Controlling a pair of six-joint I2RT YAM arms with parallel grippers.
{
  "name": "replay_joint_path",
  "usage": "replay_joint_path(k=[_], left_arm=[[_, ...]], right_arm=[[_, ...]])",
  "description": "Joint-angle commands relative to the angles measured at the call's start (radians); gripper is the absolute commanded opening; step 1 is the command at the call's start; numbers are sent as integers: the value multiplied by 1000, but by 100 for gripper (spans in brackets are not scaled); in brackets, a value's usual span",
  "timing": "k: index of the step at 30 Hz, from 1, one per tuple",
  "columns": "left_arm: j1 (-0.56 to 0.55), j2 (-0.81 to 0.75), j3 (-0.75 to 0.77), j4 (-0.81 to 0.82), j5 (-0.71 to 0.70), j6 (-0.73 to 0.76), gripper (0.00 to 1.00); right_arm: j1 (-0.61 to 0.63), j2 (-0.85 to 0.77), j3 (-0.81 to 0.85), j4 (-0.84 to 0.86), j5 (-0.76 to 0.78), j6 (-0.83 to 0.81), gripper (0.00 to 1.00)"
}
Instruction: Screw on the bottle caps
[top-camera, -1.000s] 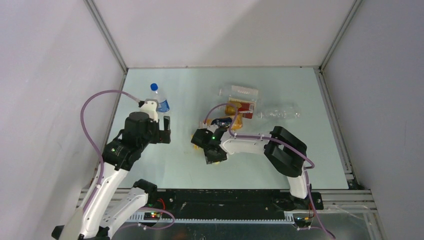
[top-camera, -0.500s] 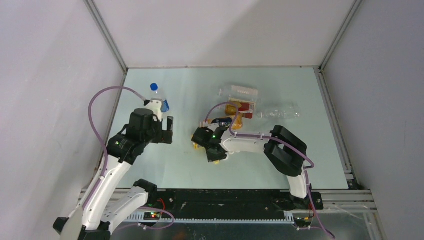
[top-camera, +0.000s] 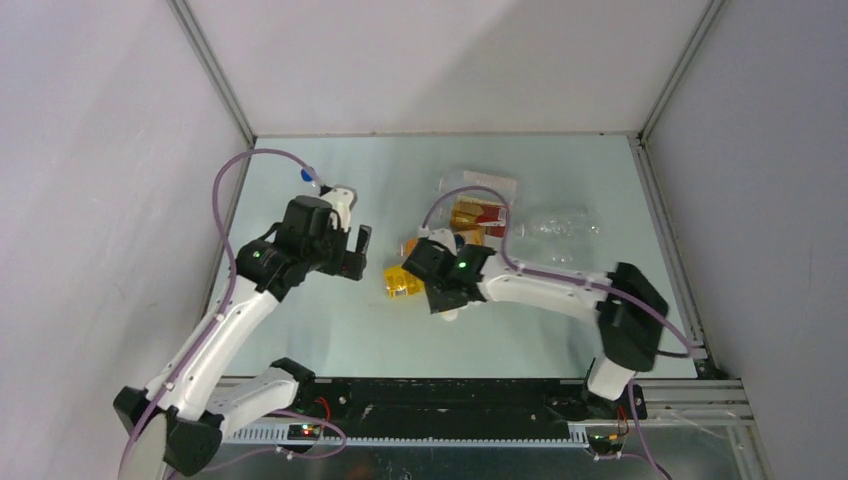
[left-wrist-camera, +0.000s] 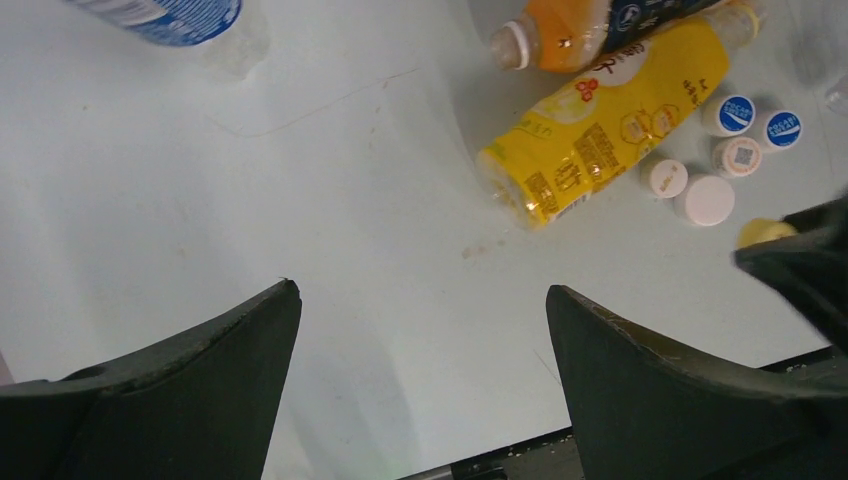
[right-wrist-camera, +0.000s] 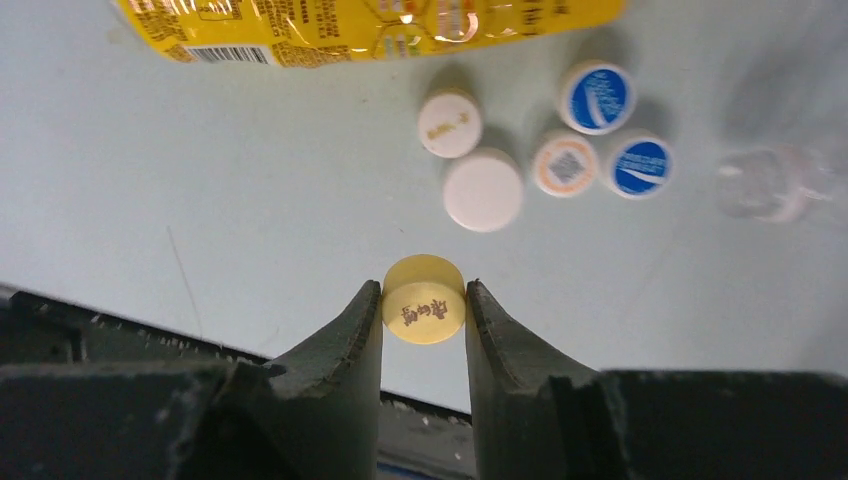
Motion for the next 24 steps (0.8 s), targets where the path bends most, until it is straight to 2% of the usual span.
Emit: replay_joint_path(k=[1, 5, 11, 17, 24], left_arm=[[-75, 106, 81, 58, 14, 52, 98], [-173, 250, 167, 55, -44, 85, 98], [-271, 484, 289, 41, -39, 132, 98], [-301, 709, 368, 7, -4, 147, 98], [-313, 801, 363, 21, 24, 157, 98]], right_arm=[[-53, -205, -60, -80, 60, -52, 1], [-161, -367, -129, -120, 75, -87, 2], [-378, -589, -215, -95, 48, -196, 3], [-578, -684, -259, -67, -52, -303, 5], [-691, -728, -312, -22, -148, -352, 5]])
